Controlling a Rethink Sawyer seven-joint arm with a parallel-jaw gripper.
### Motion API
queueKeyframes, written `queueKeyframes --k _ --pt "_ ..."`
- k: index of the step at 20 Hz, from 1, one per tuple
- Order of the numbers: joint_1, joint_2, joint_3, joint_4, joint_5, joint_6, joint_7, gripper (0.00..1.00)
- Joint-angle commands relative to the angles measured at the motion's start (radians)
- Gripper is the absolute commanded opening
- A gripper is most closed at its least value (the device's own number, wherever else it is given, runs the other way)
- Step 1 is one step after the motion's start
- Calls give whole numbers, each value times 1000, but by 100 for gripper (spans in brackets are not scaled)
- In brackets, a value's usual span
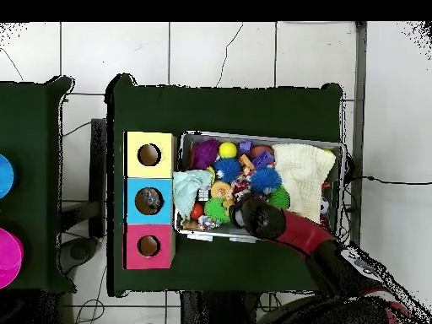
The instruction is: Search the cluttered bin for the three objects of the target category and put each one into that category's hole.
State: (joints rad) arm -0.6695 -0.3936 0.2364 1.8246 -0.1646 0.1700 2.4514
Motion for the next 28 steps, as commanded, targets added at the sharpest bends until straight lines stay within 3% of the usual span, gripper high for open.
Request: queueKeyframes --k 1,6,10,13,14,15,19,23,24,28 --pt "32 14 232 186 120 169 108 100" --pt "79 -41 190 204 153 150 116 100" --pt "188 -108 76 192 142 126 124 100" --pt "380 -138 -151 121 87 25 146 100" --pt "409 -130 -190 107 80 3 144 100" --pt "497 -108 -304 63 63 -53 150 100" --pt "710 -48 -586 -54 73 -105 119 100" --pt "749 -6 -668 -114 77 -125 50 100" --pt "724 40 -661 -142 83 -153 40 100" --pt "685 53 -601 -165 68 -197 22 100"
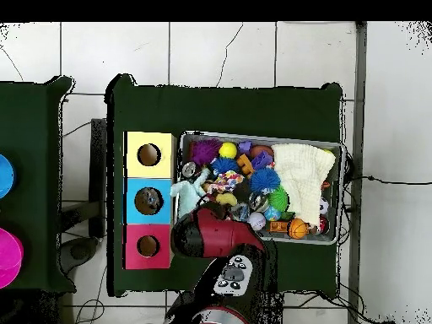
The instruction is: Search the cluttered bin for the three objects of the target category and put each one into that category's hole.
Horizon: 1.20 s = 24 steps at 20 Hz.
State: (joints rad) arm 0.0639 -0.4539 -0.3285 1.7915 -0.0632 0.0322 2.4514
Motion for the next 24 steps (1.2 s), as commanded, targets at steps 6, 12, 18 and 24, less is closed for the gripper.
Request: queueKeyframes --k 6,12,18,24 --pt "-98 28 39 -137 -79 -45 -2 100" --pt "-119 -19 72 -168 -133 -114 -5 100" --pt "-36 -30 -78 -257 -165 -116 -35 100" --pt "-44 -1 -146 -317 -220 -201 -47 100"
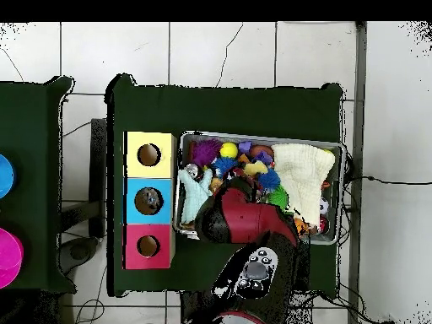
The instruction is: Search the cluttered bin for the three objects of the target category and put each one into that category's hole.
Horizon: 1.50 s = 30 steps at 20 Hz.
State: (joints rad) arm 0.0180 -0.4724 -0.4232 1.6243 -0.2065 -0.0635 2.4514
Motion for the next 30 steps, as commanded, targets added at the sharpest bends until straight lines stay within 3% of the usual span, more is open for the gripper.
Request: queueKeyframes --k 1,6,8,9,11,13,16,17,20,27,30 --pt "13 41 -95 -166 -69 -128 -46 100" --pt "29 82 -200 -192 -55 -150 -45 100" --pt "-6 80 -164 -169 -57 -99 -23 100" --pt "-78 45 -51 -127 -79 -13 -17 100" --pt "-178 9 95 -74 -92 74 -28 100" --pt "-226 0 152 -48 -78 123 -32 100" --pt "-219 7 146 -49 -67 158 -39 100" --pt "-221 9 144 -54 -69 172 -41 0" --pt "-235 -2 171 -45 -56 228 -50 0" --pt "-171 -12 120 -37 -33 252 9 0" --pt "-173 -28 134 -28 -26 284 4 0"
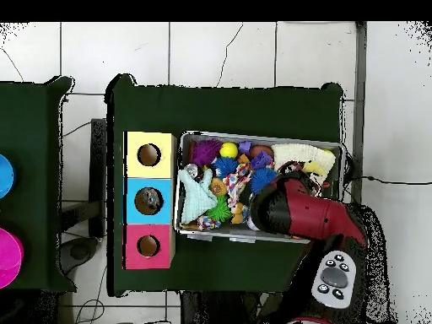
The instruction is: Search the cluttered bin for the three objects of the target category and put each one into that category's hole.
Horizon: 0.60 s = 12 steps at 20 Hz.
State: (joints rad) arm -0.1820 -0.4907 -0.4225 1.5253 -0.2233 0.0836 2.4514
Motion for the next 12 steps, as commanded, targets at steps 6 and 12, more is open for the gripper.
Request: queueKeyframes --k 6,12 --pt "52 0 97 46 -23 169 -17 100" --pt "88 37 31 10 -20 175 7 100"
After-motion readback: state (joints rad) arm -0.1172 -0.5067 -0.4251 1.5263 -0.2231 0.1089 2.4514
